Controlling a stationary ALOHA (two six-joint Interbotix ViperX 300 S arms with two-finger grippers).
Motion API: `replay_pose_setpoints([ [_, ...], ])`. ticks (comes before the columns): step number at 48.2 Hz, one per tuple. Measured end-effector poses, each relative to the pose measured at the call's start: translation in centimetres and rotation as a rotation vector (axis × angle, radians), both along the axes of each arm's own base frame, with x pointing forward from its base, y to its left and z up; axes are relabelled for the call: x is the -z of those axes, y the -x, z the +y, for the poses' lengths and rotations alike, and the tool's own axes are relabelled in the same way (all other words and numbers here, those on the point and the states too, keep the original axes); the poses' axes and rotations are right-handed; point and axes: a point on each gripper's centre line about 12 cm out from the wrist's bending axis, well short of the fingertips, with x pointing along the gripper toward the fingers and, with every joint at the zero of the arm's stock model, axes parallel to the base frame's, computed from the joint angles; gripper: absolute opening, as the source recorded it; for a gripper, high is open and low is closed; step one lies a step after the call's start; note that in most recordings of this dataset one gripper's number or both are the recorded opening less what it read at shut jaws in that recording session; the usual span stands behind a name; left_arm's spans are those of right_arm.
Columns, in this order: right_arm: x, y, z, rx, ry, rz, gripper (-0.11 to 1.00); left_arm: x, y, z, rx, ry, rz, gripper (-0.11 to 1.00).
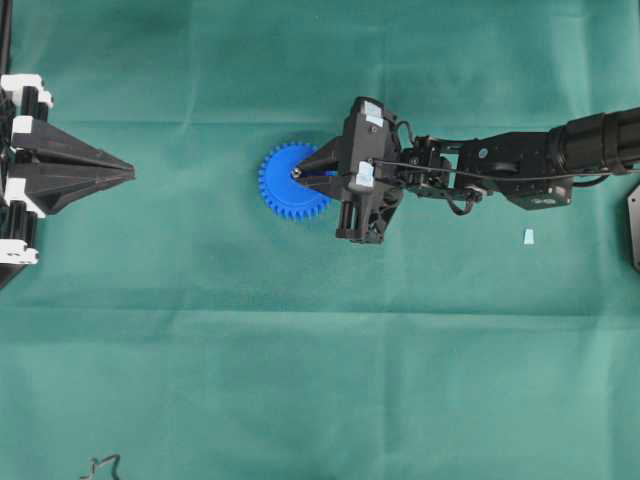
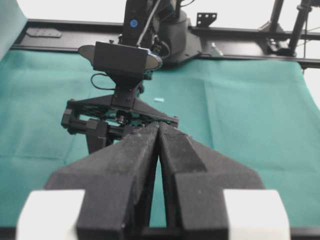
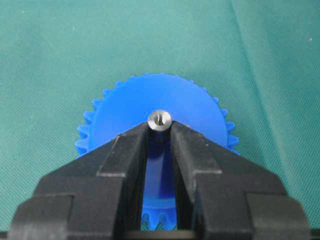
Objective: Insert the shaft into the center hole of the gear.
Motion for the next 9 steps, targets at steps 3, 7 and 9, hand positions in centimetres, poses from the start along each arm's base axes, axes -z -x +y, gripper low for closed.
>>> replay_pose_setpoints([
  [3,-0.06,-0.02,0.00,0.000,-0.001,0.001,0.17,0.00,0.00,-0.03,0.002,0.000,0.000,0.00],
  [7,0.05,0.01,0.01,-0.001,-0.002,0.007,0.18,0.00,0.00,-0.03,0.002,0.000,0.000,0.00],
  [9,0.02,-0.02,0.01,-0.001,-0.002,0.008,0.24,0.00,0.00,0.00,0.000,0.000,0.000,0.00],
])
